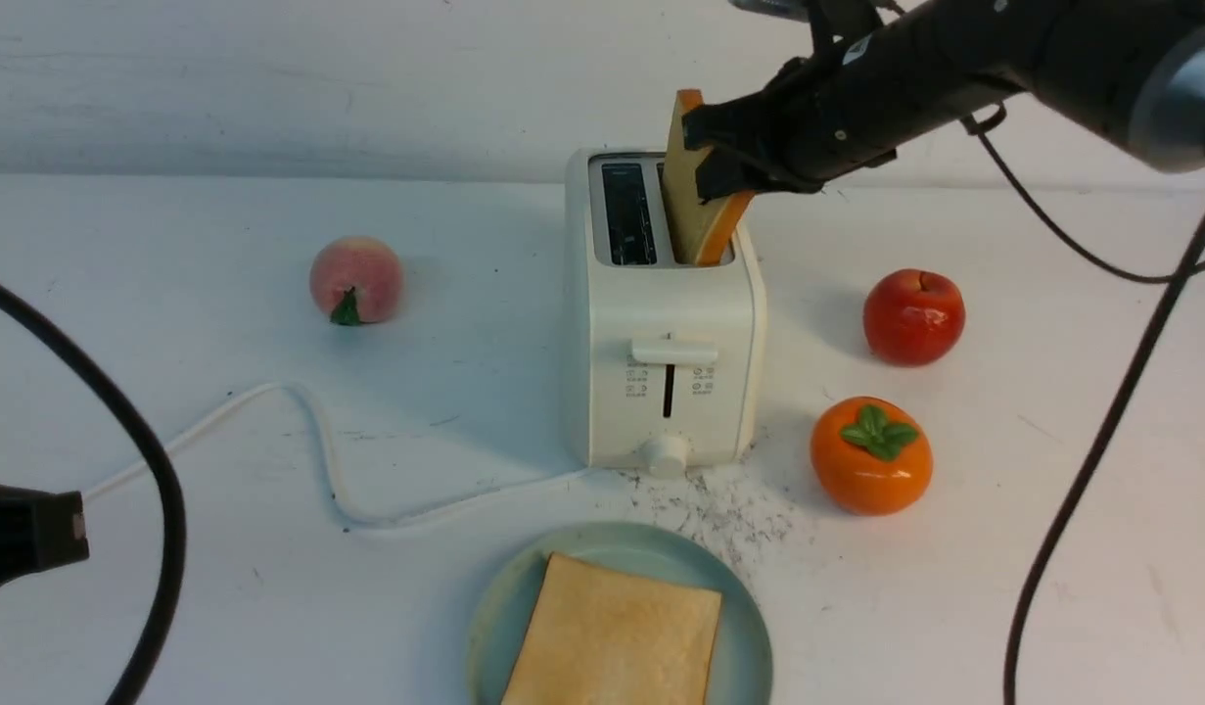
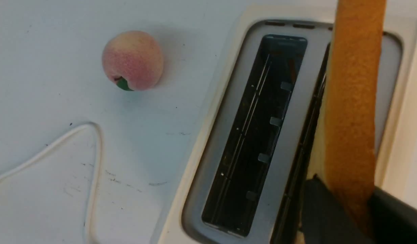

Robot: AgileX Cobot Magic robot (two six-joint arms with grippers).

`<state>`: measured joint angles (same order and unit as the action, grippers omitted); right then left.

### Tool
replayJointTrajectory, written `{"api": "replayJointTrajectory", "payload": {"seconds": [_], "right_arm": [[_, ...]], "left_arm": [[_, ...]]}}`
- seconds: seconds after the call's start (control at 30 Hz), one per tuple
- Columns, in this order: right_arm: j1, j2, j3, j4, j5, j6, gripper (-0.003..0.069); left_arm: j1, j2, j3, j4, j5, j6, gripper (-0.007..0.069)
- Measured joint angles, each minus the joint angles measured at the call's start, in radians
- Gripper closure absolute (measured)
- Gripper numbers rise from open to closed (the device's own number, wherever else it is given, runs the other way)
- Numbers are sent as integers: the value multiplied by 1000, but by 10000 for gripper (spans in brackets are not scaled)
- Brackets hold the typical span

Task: Take toasted bread from bread machine on white table place on plate.
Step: 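Grasp the toast slice in the toaster and pull it up out of the slot with the right gripper, then place the held slice of bread on top of the slice on the plate with the right gripper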

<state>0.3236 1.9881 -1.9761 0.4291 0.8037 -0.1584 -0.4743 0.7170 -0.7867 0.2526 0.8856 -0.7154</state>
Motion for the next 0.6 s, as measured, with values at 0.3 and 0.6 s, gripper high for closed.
{"api": "replayJointTrajectory", "payload": {"seconds": [0.3, 0.6], "right_arm": [[0, -305, -43, -75, 242, 16, 570], [1, -591, 179, -23, 447, 19, 570]], "left_arm": [[0, 0, 0, -1, -1, 2, 638], [0, 0, 0, -1, -26, 2, 638]]}}
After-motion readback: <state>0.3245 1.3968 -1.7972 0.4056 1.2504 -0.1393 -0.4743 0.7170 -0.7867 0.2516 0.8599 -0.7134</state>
